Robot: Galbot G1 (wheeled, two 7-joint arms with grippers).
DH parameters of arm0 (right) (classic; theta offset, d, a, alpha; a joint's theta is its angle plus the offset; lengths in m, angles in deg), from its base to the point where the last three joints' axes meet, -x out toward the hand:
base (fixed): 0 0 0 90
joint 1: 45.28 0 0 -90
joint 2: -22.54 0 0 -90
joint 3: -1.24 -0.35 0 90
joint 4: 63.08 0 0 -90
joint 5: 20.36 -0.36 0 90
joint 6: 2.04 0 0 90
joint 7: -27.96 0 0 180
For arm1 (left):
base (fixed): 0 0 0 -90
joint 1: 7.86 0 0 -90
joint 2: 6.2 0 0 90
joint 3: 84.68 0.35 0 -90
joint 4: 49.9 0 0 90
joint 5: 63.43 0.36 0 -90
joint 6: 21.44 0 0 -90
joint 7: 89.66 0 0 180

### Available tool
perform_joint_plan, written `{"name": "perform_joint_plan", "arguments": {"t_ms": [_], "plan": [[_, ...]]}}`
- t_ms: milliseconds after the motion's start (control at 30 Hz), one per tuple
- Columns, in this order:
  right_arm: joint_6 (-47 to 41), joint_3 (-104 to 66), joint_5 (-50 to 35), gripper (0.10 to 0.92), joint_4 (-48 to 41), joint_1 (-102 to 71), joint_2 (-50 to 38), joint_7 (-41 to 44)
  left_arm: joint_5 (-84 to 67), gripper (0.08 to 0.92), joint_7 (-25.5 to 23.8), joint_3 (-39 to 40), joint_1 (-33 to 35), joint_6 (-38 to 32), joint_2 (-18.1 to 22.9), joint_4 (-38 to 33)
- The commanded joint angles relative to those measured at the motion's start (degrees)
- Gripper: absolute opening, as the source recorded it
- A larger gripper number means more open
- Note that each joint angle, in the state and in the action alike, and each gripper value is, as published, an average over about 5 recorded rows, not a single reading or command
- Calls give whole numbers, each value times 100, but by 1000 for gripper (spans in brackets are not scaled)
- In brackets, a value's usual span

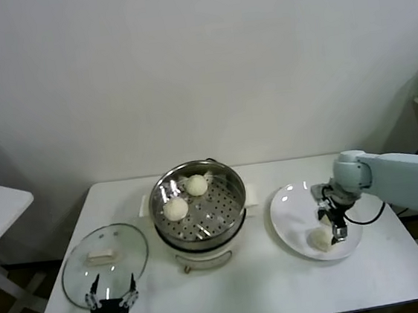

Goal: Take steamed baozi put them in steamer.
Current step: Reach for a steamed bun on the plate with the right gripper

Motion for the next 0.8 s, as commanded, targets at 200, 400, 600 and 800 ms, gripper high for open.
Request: {"name": "perform_joint_plan", "arguments": {"t_ms": [200,400,600,800], "plan": [[-40,-213,126,823,-66,-324,27,-54,9,823,0,-2,12,0,-20,-23],[-61,-214,234,823,-48,-332,21,-76,6,823,7,-2,4,-10,-20,-2],[-73,-220,295,816,-28,-339,16,-87,5,823,10,4,-16,-11,-16,17],[-75,-234,371,733,1,-352,11,-106,5,823,23,0,-26,-4,-16,31]]}}
